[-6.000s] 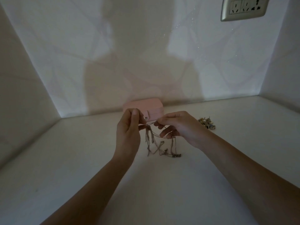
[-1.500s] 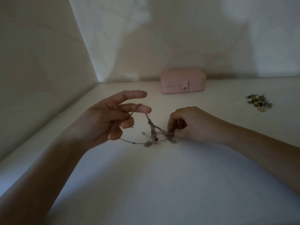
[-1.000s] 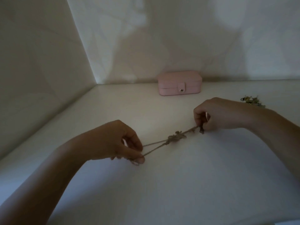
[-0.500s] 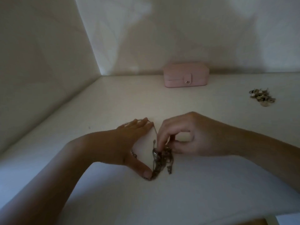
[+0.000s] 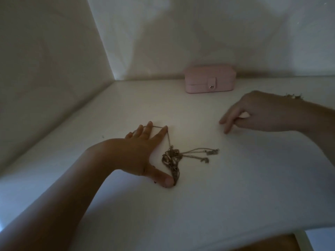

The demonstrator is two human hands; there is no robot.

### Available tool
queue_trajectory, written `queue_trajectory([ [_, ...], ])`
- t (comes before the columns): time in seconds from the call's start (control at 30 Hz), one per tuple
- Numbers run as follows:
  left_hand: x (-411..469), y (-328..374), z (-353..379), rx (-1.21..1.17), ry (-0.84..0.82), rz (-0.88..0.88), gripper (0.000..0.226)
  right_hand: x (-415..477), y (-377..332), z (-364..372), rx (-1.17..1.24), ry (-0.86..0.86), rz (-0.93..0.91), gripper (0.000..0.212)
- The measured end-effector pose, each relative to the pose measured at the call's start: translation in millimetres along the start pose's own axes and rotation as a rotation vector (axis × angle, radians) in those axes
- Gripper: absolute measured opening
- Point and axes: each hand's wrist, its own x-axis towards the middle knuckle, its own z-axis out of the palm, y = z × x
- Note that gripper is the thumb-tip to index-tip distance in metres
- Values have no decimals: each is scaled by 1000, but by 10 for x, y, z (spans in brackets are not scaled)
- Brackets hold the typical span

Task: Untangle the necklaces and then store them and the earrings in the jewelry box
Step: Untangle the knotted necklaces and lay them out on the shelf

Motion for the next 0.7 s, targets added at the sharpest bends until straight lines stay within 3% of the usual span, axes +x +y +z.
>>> queue_trajectory([
  [0.07,-9,36,-10,7,-2,-22,134,44,-213,153,149,194,-134,31],
  [0.1,-11,50,-7,10,-2,-29,134,63,-364,245,226,201,-203,24],
  [0.27,-2,59,8,2,5,-45,133,154,-610,603,198,4,-472,27],
  [0.4,22,-76,-32,-12,1,-100,129,179,-491,570,147,37,-469,20],
  [0.53,92,-159,-56,-43,32,-142,128,196,-431,480,50,69,-392,32],
  [0.7,148,-150,-46,-67,65,-225,134,130,-428,573,-88,182,-495,30],
])
